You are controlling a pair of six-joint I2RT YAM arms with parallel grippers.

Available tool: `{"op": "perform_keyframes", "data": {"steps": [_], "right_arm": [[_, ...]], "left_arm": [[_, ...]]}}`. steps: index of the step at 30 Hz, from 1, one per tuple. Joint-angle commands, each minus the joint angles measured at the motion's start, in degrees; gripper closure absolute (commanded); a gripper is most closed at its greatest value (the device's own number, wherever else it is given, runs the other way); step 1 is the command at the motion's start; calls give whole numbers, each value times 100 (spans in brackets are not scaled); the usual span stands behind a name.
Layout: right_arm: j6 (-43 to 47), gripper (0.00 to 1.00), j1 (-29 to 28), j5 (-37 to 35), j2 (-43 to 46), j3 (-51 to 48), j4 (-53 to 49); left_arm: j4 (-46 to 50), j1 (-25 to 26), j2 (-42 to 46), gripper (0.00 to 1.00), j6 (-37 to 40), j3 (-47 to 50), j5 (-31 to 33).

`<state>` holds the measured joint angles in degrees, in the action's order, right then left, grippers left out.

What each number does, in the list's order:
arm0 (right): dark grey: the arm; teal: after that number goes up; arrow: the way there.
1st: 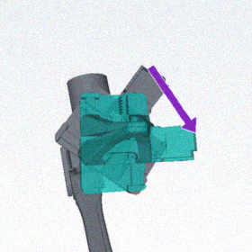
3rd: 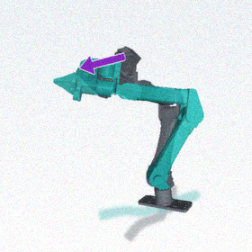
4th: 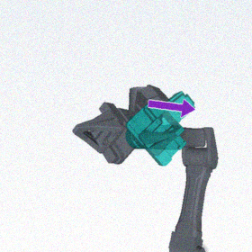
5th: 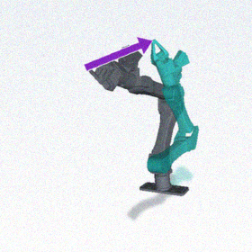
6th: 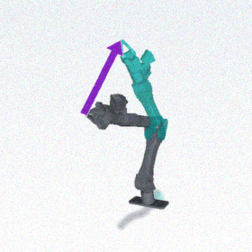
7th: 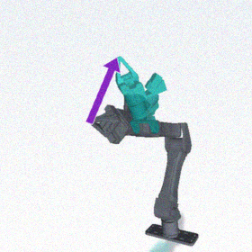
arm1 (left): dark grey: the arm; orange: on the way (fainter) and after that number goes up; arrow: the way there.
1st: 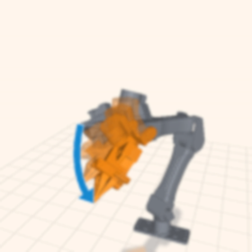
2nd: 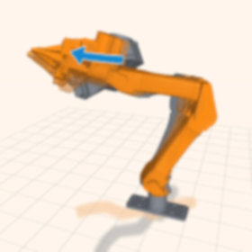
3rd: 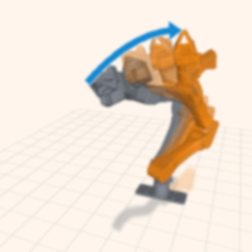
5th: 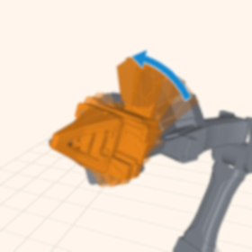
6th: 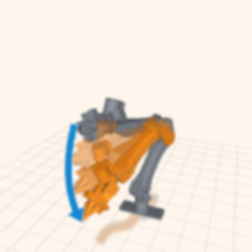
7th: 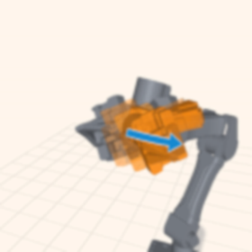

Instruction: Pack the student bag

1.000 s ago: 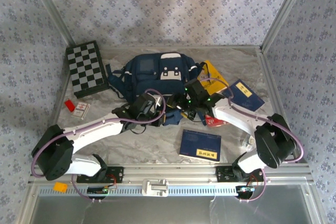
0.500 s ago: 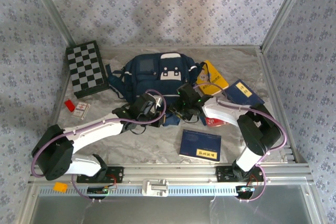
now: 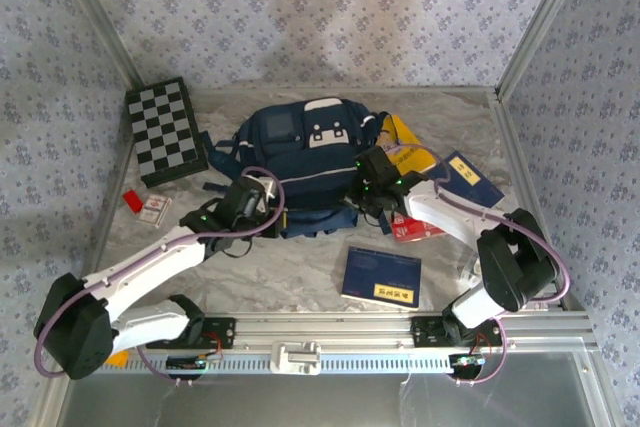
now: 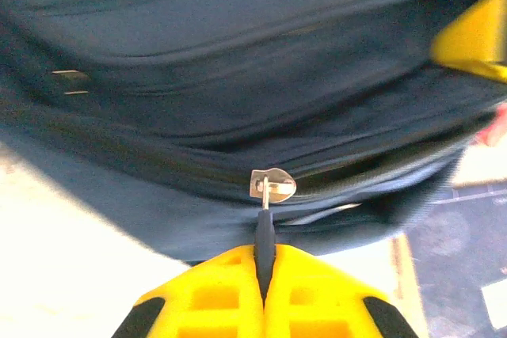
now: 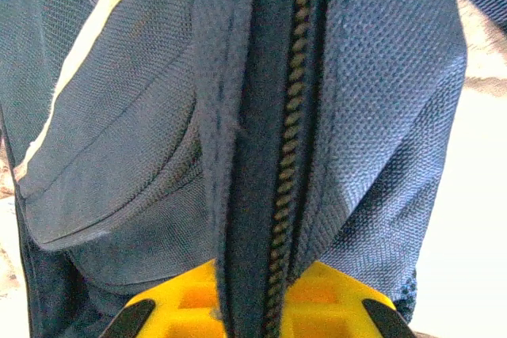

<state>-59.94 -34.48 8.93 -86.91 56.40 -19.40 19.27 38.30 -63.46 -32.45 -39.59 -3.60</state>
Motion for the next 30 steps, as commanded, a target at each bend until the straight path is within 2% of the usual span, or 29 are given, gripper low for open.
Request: {"op": "perform_keyframes", "data": {"steps": [1,4,7,11,13,17,18,23,26,30], "right_arm": [[782,100,215,-118,273,153,-526],[1095,100,484,106,152,325,-729],[1346,100,630,13,-99,625,-902],[1525,100,785,-135,-545,1139,-1212],[1476,88,765,-113,-686,1389,-1219],[1162,47,494,108,-671,1444,-1455],[1144,42,415,69,-608,1448,-1558],[1148,25,-200,-669,-357,1686,-2545],[642,21,-586,-377,-332,1445,-2140],[134,14,-1040,-928,-671,1708,-2332]], "left_arm": [[428,-598,97,100,68,115,180],[121,-1051,-24,100,209,245,-57],[-206,-1342,-448,100,285,182,-254],[-495,-1397,-961,100,151,-52,-466],[-867,-1342,-970,100,16,30,-681],[-1054,-1157,-907,100,-130,62,-704],[-1026,-1108,-889,100,-120,37,-682],[-1021,-870,-743,100,-130,101,-642],[-909,-796,-649,100,-148,60,-643],[-931,-625,-532,100,-194,107,-591]]}}
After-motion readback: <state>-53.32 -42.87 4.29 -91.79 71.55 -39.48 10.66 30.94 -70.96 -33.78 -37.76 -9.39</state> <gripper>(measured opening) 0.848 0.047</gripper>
